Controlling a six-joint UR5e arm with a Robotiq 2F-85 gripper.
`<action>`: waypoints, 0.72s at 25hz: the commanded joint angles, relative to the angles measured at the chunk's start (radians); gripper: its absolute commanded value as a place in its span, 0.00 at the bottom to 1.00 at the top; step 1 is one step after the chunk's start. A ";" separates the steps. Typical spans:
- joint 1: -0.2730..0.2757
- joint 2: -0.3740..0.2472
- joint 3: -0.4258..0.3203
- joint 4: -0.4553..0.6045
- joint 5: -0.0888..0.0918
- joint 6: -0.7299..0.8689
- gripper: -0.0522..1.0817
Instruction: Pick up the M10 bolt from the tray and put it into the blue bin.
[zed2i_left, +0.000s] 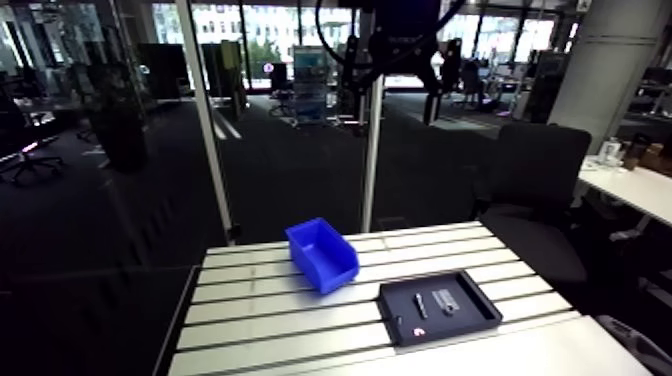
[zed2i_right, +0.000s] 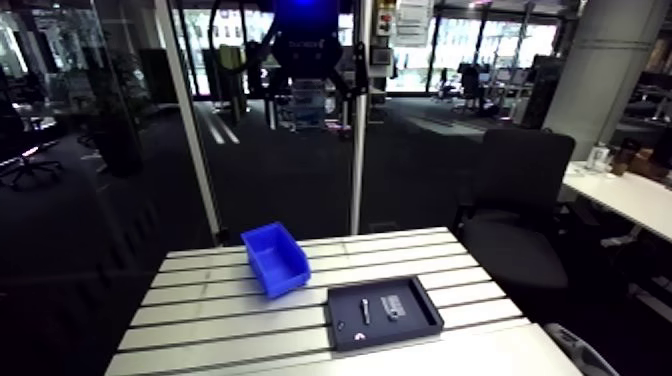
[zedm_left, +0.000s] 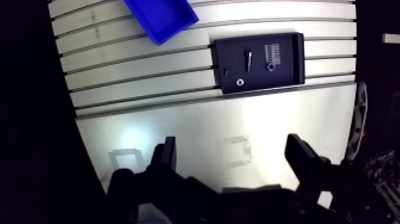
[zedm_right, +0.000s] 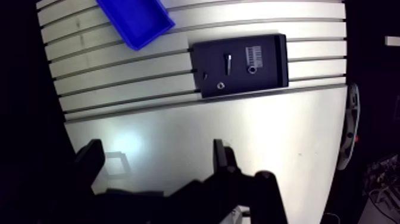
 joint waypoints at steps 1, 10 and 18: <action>-0.002 -0.012 -0.012 0.000 -0.009 -0.008 0.05; 0.000 -0.011 -0.009 -0.002 -0.009 -0.008 0.05; -0.002 -0.008 -0.002 -0.008 -0.015 -0.008 0.05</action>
